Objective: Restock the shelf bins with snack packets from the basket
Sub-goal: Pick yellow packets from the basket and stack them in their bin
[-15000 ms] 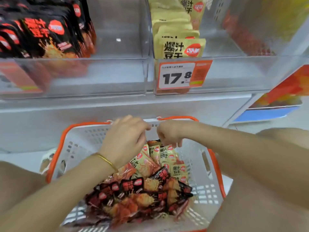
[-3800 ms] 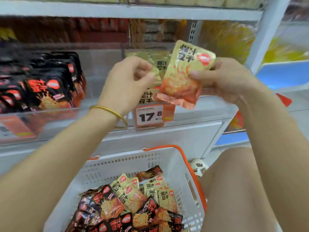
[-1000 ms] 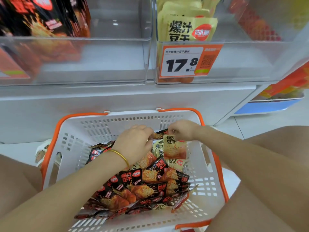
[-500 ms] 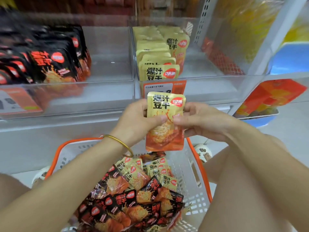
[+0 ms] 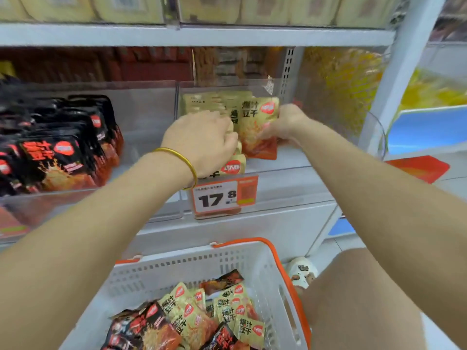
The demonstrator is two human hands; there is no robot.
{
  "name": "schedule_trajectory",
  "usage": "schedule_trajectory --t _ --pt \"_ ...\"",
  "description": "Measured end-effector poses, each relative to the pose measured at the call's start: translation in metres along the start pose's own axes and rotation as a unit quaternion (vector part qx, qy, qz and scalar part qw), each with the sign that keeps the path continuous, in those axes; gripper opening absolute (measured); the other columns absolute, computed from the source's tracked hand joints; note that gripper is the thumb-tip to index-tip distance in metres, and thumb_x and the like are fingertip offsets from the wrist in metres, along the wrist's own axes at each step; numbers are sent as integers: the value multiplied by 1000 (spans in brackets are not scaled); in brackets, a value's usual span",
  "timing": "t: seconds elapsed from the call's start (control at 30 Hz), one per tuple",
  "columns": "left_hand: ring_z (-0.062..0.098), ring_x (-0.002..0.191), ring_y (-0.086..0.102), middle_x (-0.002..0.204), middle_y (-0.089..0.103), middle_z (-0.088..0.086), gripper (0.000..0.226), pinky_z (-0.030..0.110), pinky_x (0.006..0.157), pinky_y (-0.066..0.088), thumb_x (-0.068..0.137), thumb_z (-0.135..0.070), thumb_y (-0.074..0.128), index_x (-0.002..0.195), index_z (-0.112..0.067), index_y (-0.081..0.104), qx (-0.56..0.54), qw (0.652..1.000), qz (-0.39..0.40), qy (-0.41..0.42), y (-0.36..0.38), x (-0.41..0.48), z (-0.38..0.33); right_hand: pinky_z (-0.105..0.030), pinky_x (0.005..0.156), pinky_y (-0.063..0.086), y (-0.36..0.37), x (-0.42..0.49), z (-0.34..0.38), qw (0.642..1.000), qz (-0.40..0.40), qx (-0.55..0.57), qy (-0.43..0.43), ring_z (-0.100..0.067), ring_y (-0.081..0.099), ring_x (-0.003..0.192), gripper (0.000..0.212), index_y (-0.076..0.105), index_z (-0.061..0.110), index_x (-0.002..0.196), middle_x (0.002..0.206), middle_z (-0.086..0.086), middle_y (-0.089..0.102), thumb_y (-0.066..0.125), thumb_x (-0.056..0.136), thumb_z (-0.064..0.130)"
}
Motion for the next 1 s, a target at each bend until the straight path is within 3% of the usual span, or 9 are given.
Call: schedule_trajectory --t 0.07,0.13,0.3,0.43,0.6,0.7,0.8,0.9,1.0 --pt "30 113 52 121 59 10 62 39 93 42 84 -46 10 112 -16 56 39 999 8 7 9 1 1 -36 92 51 13 16 -8 997 -6 -79 17 -22 64 100 55 64 5 110 110 -6 66 87 64 24" --pt "26 116 51 125 58 7 64 36 93 39 85 -46 7 118 -18 54 45 999 -2 6 12 1 1 -39 88 54 16 23 -16 994 -24 -103 42 -25 65 97 52 64 9 107 106 -8 67 86 66 31" --pt "18 136 35 146 42 3 74 33 108 29 83 -46 2 142 -20 38 36 999 1 -2 14 0 2 -38 74 58 33 32 -12 996 -11 -86 38 -27 68 75 34 61 8 96 89 -10 66 80 74 25" --pt "17 136 34 146 42 2 74 33 108 29 83 -47 2 142 -20 39 34 999 -6 4 14 0 0 -37 67 59 39 32 -9 995 3 -88 36 -23 65 64 31 59 6 93 86 -11 67 78 77 25" --pt "19 133 38 143 45 3 66 34 106 31 91 -46 6 140 -20 42 10 1000 -6 -7 14 0 3 -33 66 58 28 19 -4 995 10 -86 47 -19 61 56 33 50 8 69 73 -9 62 79 76 23" --pt "22 119 49 128 56 2 61 36 94 39 93 -46 12 124 -19 56 -19 998 -62 0 -2 -5 2 -38 72 59 3 -9 16 997 -31 -76 7 -25 69 69 33 44 9 68 80 -15 65 75 80 12" --pt "29 105 56 113 64 5 51 40 86 43 91 -39 25 109 -11 63 -93 976 -192 47 -35 -42 -6 -38 63 60 -22 -68 42 993 -61 -17 -96 -23 69 60 29 47 11 68 65 -14 65 71 82 3" --pt "31 97 58 106 65 8 33 38 84 41 94 -24 39 104 -5 65 -163 953 -244 77 -33 -101 -11 -35 55 60 2 -135 42 987 76 27 -141 -25 68 56 18 54 6 73 58 -14 63 67 82 -2" --pt "31 91 58 101 66 8 28 41 78 45 92 -19 43 99 -5 66 -169 969 -159 89 19 -148 -15 -33 58 60 91 -166 -4 949 292 -97 -68 -25 68 61 5 60 0 83 65 -15 64 62 87 0"
Point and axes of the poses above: each hand's wrist, its own x-axis towards the middle knuckle, its own y-axis out of the palm, z = x × y, the point moved 8 cm from there along x, towards the middle knuckle
